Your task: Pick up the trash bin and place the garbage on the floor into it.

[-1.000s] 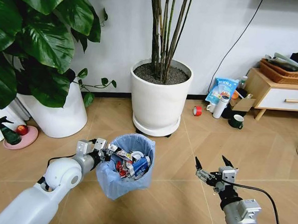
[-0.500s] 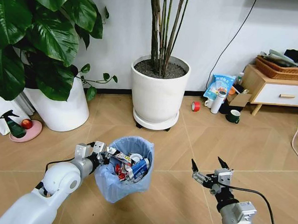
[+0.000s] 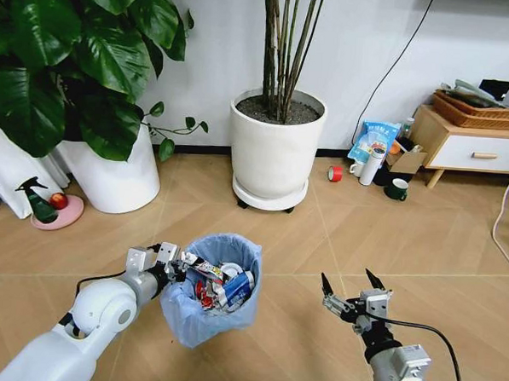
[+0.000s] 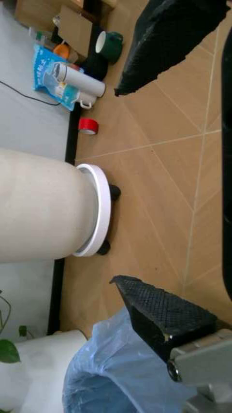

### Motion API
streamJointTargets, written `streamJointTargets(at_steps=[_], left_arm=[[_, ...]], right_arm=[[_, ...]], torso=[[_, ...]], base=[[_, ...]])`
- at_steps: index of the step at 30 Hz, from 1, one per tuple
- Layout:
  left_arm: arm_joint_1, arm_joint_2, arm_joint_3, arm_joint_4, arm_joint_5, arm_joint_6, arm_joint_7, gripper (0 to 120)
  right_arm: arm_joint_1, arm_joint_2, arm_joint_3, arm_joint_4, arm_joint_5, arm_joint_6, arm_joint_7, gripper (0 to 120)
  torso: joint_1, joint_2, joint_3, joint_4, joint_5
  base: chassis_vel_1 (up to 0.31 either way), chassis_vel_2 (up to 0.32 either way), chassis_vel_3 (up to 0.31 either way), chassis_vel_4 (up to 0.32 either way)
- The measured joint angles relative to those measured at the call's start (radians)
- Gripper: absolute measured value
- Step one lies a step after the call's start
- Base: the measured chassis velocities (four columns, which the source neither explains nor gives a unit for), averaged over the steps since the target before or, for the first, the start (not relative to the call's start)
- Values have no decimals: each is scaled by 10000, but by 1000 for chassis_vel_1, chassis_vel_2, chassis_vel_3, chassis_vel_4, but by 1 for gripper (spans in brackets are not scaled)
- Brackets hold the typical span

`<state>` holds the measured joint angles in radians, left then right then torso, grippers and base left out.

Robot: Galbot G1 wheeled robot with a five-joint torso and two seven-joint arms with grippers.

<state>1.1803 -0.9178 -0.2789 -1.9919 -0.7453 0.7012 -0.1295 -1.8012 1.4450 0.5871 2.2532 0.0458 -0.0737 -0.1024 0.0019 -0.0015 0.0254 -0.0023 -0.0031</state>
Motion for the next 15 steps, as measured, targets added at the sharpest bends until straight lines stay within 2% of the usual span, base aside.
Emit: streamJointTargets(at_steps=[15], left_arm=[[70, -103, -95, 51, 69, 1, 6, 0]], right_arm=[[1, -41, -123, -92, -16, 9, -46, 100]], torso=[[0, 0, 0, 0, 1]], base=[[166, -52, -167, 47]])
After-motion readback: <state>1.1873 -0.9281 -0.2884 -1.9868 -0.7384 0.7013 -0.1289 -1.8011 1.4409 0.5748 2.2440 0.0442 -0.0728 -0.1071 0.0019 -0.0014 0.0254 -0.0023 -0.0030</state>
